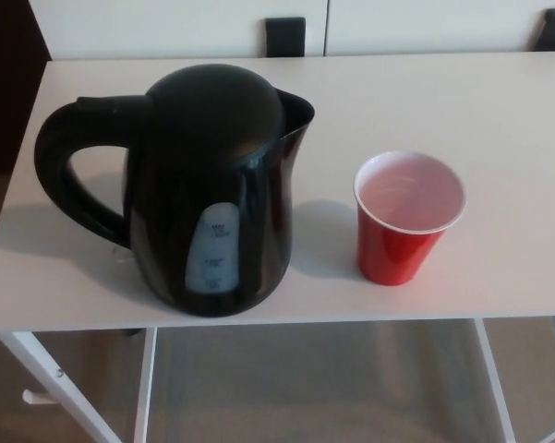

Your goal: The robot walk towards a table in front and uses its left hand to pick up the pot from the base and pour water to the cup on the right hand side

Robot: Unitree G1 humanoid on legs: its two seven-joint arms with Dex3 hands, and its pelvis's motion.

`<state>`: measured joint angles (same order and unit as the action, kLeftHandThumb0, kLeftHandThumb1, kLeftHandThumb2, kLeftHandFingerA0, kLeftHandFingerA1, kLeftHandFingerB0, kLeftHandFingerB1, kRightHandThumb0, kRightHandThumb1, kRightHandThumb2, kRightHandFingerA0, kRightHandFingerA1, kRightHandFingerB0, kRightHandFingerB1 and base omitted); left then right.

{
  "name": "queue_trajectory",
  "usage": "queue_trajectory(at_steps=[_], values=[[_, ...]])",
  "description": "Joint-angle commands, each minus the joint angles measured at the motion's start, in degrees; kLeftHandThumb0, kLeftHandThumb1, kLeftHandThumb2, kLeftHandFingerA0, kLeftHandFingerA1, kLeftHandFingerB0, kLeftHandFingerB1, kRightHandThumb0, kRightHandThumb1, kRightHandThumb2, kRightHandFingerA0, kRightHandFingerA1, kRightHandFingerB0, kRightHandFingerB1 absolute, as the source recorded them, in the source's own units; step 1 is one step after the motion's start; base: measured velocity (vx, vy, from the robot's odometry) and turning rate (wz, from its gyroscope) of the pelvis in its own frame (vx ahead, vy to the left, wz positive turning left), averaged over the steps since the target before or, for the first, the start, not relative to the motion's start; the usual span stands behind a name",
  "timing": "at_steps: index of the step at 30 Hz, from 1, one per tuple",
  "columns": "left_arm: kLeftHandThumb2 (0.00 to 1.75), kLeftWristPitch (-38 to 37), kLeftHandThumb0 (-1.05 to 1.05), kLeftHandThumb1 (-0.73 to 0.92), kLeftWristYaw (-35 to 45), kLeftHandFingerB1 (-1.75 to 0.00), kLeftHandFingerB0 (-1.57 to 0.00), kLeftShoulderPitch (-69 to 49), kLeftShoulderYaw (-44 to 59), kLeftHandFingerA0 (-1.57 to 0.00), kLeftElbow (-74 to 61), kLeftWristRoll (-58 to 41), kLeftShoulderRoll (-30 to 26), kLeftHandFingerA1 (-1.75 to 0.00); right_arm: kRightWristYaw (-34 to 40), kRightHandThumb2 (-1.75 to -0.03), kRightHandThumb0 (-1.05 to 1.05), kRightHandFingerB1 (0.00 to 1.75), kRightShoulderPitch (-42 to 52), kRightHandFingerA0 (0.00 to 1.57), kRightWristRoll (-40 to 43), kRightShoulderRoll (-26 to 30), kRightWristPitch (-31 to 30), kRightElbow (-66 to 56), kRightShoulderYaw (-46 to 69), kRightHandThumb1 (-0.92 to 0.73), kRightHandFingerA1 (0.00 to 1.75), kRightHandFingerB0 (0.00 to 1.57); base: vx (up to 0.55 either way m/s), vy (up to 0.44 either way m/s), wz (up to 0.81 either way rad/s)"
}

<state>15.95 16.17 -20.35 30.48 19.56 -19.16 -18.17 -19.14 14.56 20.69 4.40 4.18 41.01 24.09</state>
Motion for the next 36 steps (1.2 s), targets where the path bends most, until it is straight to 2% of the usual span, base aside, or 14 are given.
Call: queue_trajectory(at_steps=[1,5,6,13,14,16,17,18,23,24,25,32,33,36], values=[[0.55,-6.9,-0.25,0.49,-3.9,-0.31,-0.28,-1.8,2.4,-0.36,-16.6,-0.7,3.8,-0.34,-0.5,-0.95,-0.04,0.47,0.2,0.25,0.7,0.6,0.3,-0.2,0.5,-0.55,0.55,0.1,0.0,0.0,0.0],[0.62,-8.8,-0.41,0.45,-2.6,-0.33,-0.12,-0.2,-0.4,-0.18,-29.6,1.5,2.8,-0.35,-0.3,-0.96,-0.03,0.47,-0.7,0.23,0.6,0.8,1.0,0.9,0.7,-0.55,0.54,0.11,0.0,0.0,0.0],[0.92,-9.2,-0.2,0.46,-2.0,-0.47,0.0,0.6,-0.9,0.0,-31.3,1.3,2.7,-0.47,-0.4,-0.96,-0.03,0.47,-0.9,0.22,0.6,0.8,1.1,1.1,0.7,-0.56,0.53,0.1,0.0,0.0,0.0],[0.94,-10.1,-0.17,0.52,-1.3,-0.49,0.0,9.3,-3.0,-0.02,-35.3,-0.4,2.7,-0.5,-0.9,-0.97,-0.04,0.47,-1.1,0.19,0.5,0.9,1.2,1.6,0.6,-0.57,0.52,0.11,0.0,0.0,0.0],[0.97,-10.2,-0.12,0.57,-0.9,-0.5,0.0,11.2,-3.3,-0.02,-35.0,-1.2,2.8,-0.51,-1.6,-0.62,-0.05,0.32,-1.1,0.28,1.2,0.9,0.7,1.6,0.9,-0.78,0.37,0.19,0.0,0.0,0.0],[0.59,-10.1,-0.12,0.5,-0.6,-0.24,-0.08,12.5,-3.5,-0.07,-34.8,-1.3,2.6,-0.36,-1.8,-0.62,-0.06,0.32,-0.8,0.27,1.0,0.8,1.0,1.5,0.9,-0.77,0.37,0.19,0.0,0.0,0.0],[0.59,-9.2,-0.05,0.5,-1.0,-0.24,-0.04,15.2,-4.2,-0.07,-33.8,-1.3,2.3,-0.37,-1.3,-0.95,-0.05,0.48,-0.7,0.22,0.5,0.8,1.5,1.4,0.7,-0.55,0.53,0.11,0.0,0.0,0.0],[0.98,-8.8,-0.05,0.6,-1.5,-0.5,-0.01,16.8,-4.8,-0.03,-32.9,-0.7,2.2,-0.51,-1.1,-0.96,-0.04,0.48,-0.6,0.22,0.8,0.6,1.0,1.0,0.9,-0.56,0.53,0.11,0.0,0.0,0.0],[0.97,-7.6,-0.06,0.59,-2.8,-0.5,-0.01,22.3,-7.8,-0.03,-28.6,2.4,1.4,-0.51,-0.6,-0.96,-0.03,0.48,-0.7,0.22,0.6,0.3,1.2,0.8,0.9,-0.56,0.53,0.12,0.0,0.0,0.0],[0.57,-6.4,-0.13,0.51,-4.0,-0.3,-0.09,24.4,-9.3,-0.12,-26.8,4.2,0.8,-0.38,-0.6,-0.95,-0.04,0.49,-0.7,0.24,0.6,0.3,1.4,1.1,0.8,-0.55,0.54,0.14,0.0,0.0,0.0],[0.54,-6.8,-0.12,0.51,-4.3,-0.3,-0.09,25.7,-9.9,-0.15,-25.0,4.9,0.9,-0.37,-0.6,-0.95,-0.04,0.49,-0.7,0.25,0.4,0.3,1.3,1.0,0.7,-0.55,0.55,0.14,0.0,0.0,0.0],[0.57,-10.7,-0.21,0.49,-5.3,-0.3,-0.09,31.1,-13.3,-0.14,-14.5,8.7,0.2,-0.36,-1.0,-0.96,-0.04,0.49,-1.2,0.21,0.5,0.7,2.0,2.1,1.1,-0.55,0.53,0.15,0.0,0.0,0.0],[0.92,-11.2,-0.15,0.47,-5.3,-0.48,-0.01,31.5,-13.4,-0.03,-13.3,8.8,0.2,-0.49,-1.2,-0.96,-0.04,0.49,-1.2,0.21,0.3,0.8,2.4,2.3,1.0,-0.56,0.53,0.15,0.0,0.0,0.0],[0.91,-12.8,-0.17,0.44,-5.5,-0.48,-0.01,32.0,-14.0,-0.02,-10.3,9.6,-0.1,-0.48,-1.5,-0.96,-0.04,0.48,-1.2,0.23,0.8,0.6,2.0,2.1,1.2,-0.56,0.54,0.13,0.0,0.0,0.0]])
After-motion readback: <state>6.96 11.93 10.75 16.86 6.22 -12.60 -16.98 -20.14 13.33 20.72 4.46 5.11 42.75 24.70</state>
